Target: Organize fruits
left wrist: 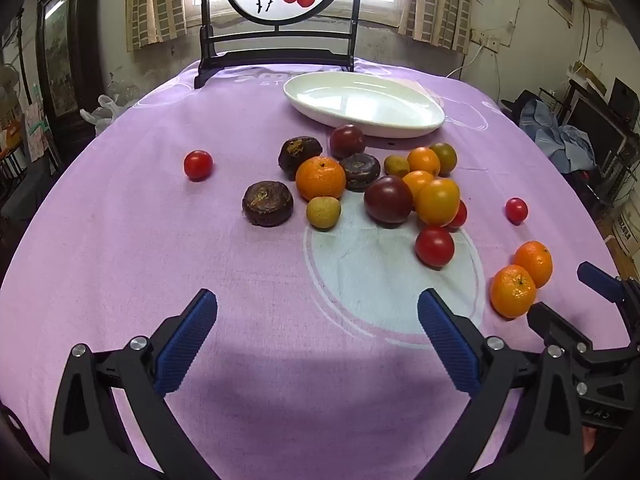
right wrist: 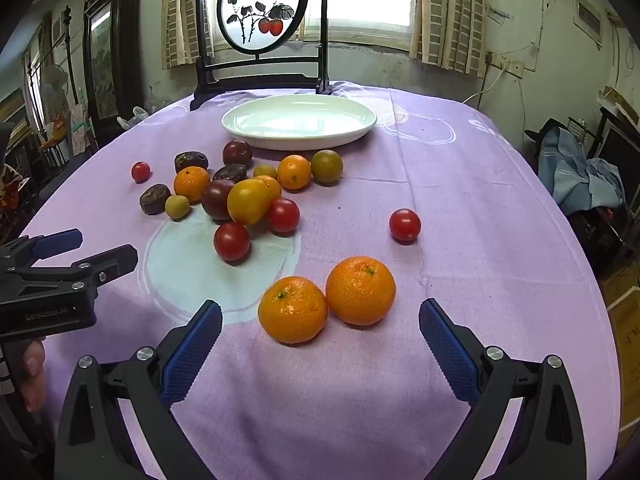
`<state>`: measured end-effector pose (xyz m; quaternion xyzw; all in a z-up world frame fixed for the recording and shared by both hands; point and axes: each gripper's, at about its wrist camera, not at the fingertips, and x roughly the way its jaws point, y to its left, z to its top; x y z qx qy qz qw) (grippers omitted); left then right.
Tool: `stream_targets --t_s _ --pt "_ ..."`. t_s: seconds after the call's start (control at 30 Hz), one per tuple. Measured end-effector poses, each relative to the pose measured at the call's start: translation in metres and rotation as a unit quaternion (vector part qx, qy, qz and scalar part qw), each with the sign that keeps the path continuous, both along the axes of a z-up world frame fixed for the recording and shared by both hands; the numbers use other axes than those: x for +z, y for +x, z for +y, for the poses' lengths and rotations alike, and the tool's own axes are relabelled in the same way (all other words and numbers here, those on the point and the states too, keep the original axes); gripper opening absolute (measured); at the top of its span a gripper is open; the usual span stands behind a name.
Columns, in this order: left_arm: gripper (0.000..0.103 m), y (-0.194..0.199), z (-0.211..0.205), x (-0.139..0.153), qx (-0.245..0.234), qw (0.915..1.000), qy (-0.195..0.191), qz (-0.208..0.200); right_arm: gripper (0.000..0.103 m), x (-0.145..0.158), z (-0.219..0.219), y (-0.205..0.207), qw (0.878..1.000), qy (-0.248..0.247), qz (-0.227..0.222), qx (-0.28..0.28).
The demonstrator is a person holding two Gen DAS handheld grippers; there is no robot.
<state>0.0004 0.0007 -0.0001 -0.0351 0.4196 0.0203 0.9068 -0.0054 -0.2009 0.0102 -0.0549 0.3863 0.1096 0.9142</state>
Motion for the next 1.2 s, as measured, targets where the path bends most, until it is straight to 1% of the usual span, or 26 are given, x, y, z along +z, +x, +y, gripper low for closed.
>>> stream_targets --t_s 0.07,0.1,0.23,0.3,0.33,0.5,0.83,1.0,1.2 --pt "0.098 0.0005 0.0005 0.0004 0.003 1.0 -0.002 0.001 0.099 0.0015 -0.0004 -0.0001 1.0 0.001 -0.003 0.004" --pt "0.098 -0.0015 0.0024 0.0009 0.0 0.9999 -0.007 -0.007 0.099 0.0026 -0.0009 0.0001 1.0 0.001 -0.005 0.005" --pt "0.098 -0.0058 0.0065 -0.0024 0.005 0.9999 -0.007 -0.009 0.099 -0.0002 0.0044 -0.0062 1.0 0.002 -0.012 0.013" --pt "0.098 -0.009 0.0069 -0.0013 0.007 0.9999 -0.003 -0.009 0.099 -0.0024 0.0021 -0.0042 1.0 0.007 -0.004 0.013" --pt "0.098 -0.0078 0.0046 -0.0025 0.009 0.9999 0.0 -0.006 0.099 0.0018 0.0027 -0.0046 1.0 0.006 -0.005 0.014" --pt "0.098 -0.002 0.0041 -0.0053 0.012 0.9999 0.003 0.007 0.099 -0.0027 0.0017 -0.0045 1.0 0.01 0.002 0.015" --pt "0.098 -0.0009 0.0042 -0.0053 0.014 0.9999 -0.003 0.009 0.099 -0.004 0.0026 -0.0047 1.0 0.008 0.004 0.014" --pt "0.098 -0.0008 0.0046 -0.0052 0.011 0.9998 -0.013 0.006 0.099 -0.0036 0.0033 -0.0059 1.0 0.007 0.005 0.016" --pt "0.098 0.0003 0.0057 -0.0065 0.016 0.9997 -0.012 0.012 0.099 -0.0033 0.0048 -0.0055 1.0 0.007 0.006 0.019"
